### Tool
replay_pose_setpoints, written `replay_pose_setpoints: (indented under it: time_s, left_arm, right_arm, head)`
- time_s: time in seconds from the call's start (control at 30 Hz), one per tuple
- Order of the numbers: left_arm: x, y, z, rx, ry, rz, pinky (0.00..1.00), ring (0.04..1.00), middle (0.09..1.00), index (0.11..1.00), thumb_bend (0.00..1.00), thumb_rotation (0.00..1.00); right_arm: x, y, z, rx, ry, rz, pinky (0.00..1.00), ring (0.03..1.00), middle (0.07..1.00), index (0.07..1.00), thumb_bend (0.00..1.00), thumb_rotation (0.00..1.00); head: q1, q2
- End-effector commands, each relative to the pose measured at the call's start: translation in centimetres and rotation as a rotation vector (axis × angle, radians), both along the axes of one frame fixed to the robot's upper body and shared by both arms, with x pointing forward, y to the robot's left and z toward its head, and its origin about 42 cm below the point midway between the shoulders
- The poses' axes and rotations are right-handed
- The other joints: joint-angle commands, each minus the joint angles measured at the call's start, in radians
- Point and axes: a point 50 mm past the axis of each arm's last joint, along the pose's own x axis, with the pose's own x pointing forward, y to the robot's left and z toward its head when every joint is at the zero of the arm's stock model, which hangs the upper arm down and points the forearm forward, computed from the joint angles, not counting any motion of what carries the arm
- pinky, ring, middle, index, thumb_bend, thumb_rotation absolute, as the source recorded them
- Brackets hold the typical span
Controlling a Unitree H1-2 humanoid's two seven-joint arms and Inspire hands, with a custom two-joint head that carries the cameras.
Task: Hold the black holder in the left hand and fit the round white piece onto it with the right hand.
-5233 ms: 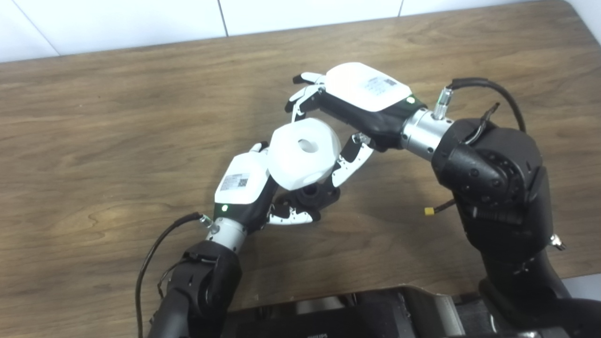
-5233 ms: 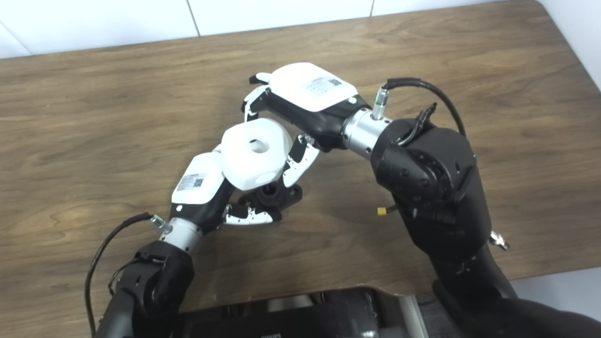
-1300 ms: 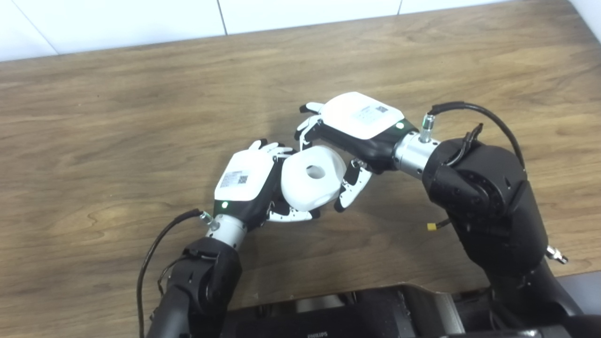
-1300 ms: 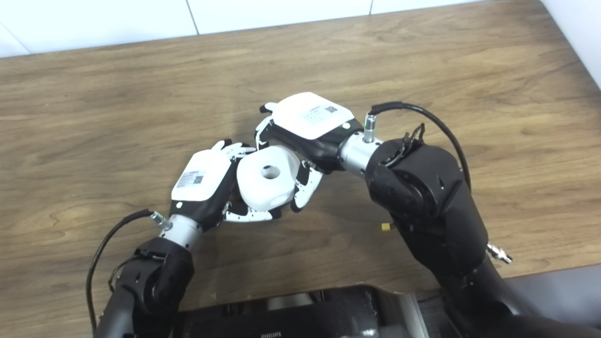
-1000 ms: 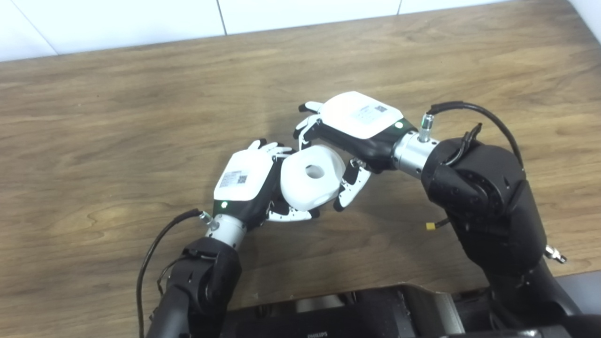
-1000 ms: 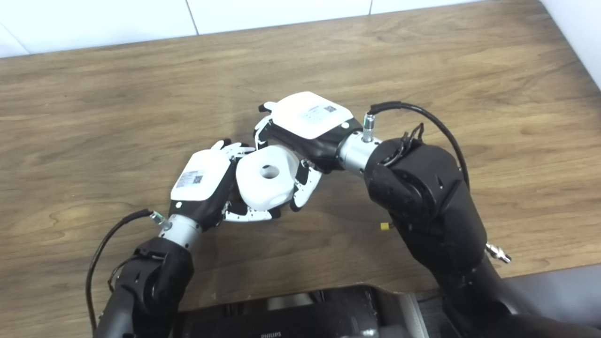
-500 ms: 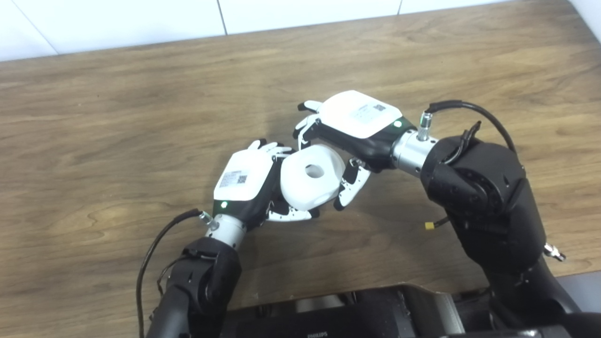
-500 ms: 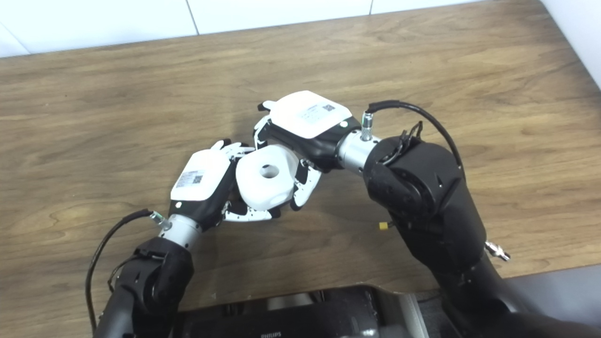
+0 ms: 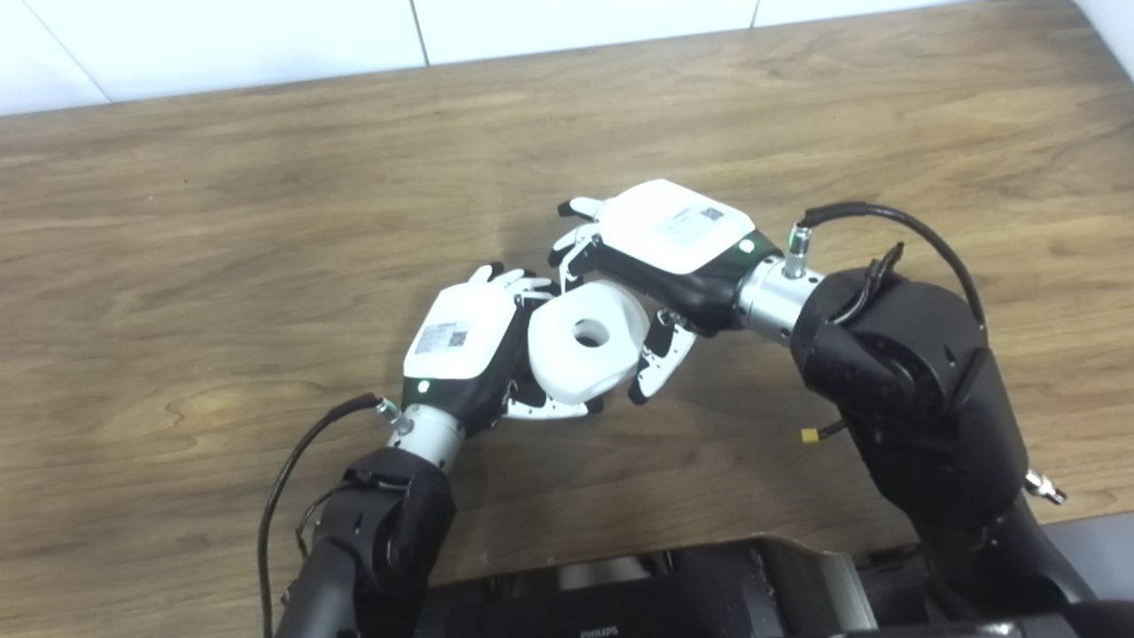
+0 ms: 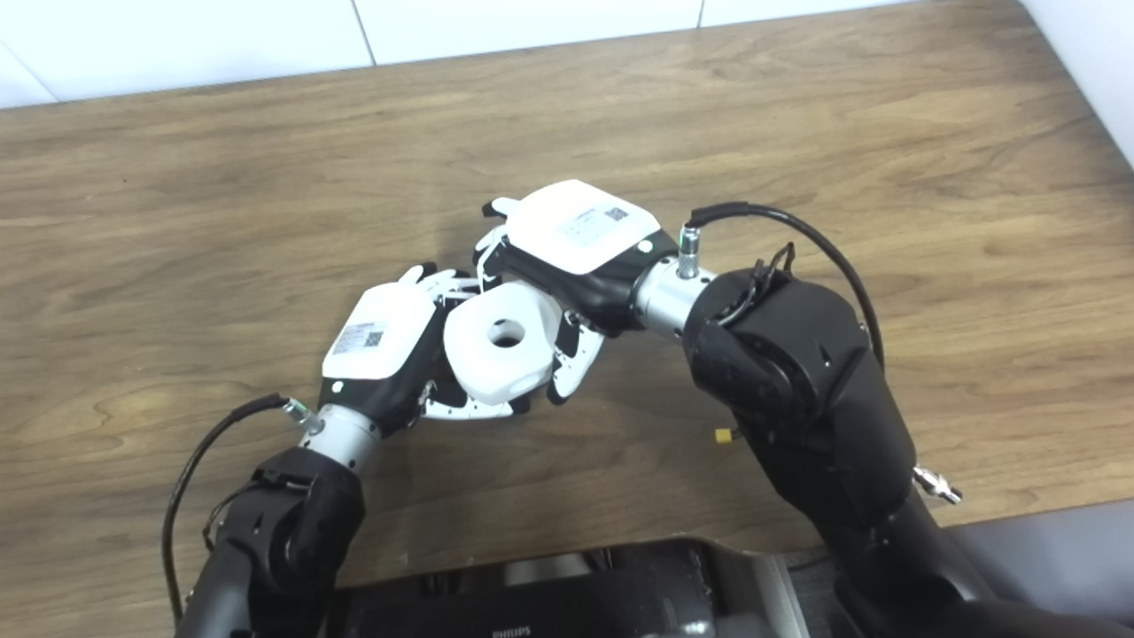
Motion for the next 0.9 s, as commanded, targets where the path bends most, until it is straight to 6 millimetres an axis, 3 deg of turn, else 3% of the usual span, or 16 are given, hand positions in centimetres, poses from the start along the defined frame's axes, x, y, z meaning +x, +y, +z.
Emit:
replay_pose_setpoints:
  time_s: [0.0, 0.63, 0.67, 0.73, 0.87]
  left_arm:
    - [0.01, -0.60, 1.20, -0.023, -0.039, -0.019, 0.97, 0.881, 0.805, 0.488, 0.52, 0.06]
    - [-0.02, -0.54, 1.12, -0.024, -0.044, -0.020, 0.96, 0.875, 0.802, 0.488, 0.52, 0.06]
    - [-0.01, -0.55, 1.11, -0.023, -0.044, -0.020, 0.96, 0.876, 0.803, 0.488, 0.52, 0.06]
    - [-0.01, -0.58, 1.12, -0.021, -0.042, -0.021, 0.96, 0.877, 0.804, 0.488, 0.52, 0.06]
    - [0.02, -0.61, 1.08, -0.022, -0.039, -0.021, 0.97, 0.880, 0.805, 0.488, 0.52, 0.06]
  right_arm:
    - [-0.19, 0.44, 0.73, 0.022, -0.045, 0.034, 0.91, 0.965, 0.816, 0.486, 0.52, 0.14]
    - [-0.13, 0.05, 0.42, -0.018, -0.024, 0.019, 0.91, 0.971, 0.826, 0.493, 0.52, 0.15]
    - [-0.15, 0.05, 0.48, -0.019, -0.026, 0.020, 0.91, 0.970, 0.830, 0.557, 0.71, 0.22]
    - [-0.16, 0.06, 0.61, -0.021, -0.031, 0.023, 0.91, 0.968, 0.838, 0.631, 0.90, 0.29]
    - [-0.17, 0.12, 0.94, -0.019, -0.041, 0.026, 0.91, 0.961, 0.842, 0.713, 0.98, 0.36]
  head:
    - [-0.001, 0.001]
    - [0.000, -0.002]
    - [0.000, -0.002]
    - [0.000, -0.002]
    - [0.001, -0.002]
